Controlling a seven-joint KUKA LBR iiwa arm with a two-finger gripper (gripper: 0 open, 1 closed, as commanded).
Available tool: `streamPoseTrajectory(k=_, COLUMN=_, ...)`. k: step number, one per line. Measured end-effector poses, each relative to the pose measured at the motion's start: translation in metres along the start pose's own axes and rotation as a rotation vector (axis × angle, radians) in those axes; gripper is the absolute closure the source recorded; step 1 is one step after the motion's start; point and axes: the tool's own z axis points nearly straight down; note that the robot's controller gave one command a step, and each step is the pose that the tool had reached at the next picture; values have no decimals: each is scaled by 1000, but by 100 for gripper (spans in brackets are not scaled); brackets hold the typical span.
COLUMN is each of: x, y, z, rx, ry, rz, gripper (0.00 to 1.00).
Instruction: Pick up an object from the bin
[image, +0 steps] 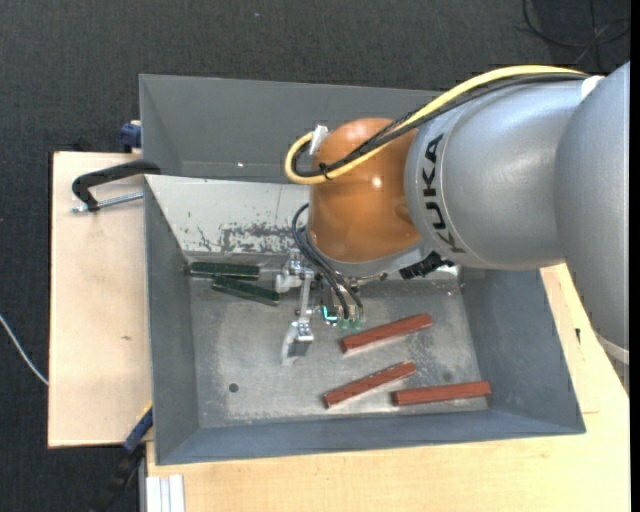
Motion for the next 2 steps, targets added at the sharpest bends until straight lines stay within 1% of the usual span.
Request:
streamPoseTrajectory(k=1, x=0, y=6, z=6, rx=1, ry=-5, rz=-65, gripper=0)
streamPoseTrajectory(k=2, x=-24, y=-31, z=-32, rx=-2, ry=-6, rz=-126, gripper=0)
